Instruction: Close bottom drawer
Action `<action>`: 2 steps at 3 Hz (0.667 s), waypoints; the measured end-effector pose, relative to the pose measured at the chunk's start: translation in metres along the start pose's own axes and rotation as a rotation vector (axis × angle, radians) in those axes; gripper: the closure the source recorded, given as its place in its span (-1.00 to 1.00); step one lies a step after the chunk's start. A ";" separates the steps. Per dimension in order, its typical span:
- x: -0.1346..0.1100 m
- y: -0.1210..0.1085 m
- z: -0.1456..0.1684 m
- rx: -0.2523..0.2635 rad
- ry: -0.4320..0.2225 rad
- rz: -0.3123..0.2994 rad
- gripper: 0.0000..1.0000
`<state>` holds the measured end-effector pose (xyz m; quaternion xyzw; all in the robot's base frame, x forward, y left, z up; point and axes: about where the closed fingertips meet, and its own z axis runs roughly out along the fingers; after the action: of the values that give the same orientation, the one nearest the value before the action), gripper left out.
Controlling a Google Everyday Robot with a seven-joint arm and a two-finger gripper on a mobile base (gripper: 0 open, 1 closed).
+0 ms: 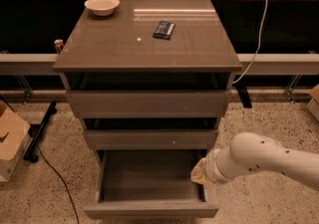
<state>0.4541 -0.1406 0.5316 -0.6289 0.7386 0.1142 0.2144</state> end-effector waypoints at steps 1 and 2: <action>0.018 0.003 0.036 -0.002 -0.001 0.006 1.00; 0.039 0.011 0.073 -0.011 -0.041 0.036 1.00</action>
Offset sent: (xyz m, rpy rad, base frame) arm -0.0110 -0.0042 -0.1449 0.1098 0.0438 -0.0483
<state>0.4512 -0.1411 0.4475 -0.6140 0.7447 0.1350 0.2242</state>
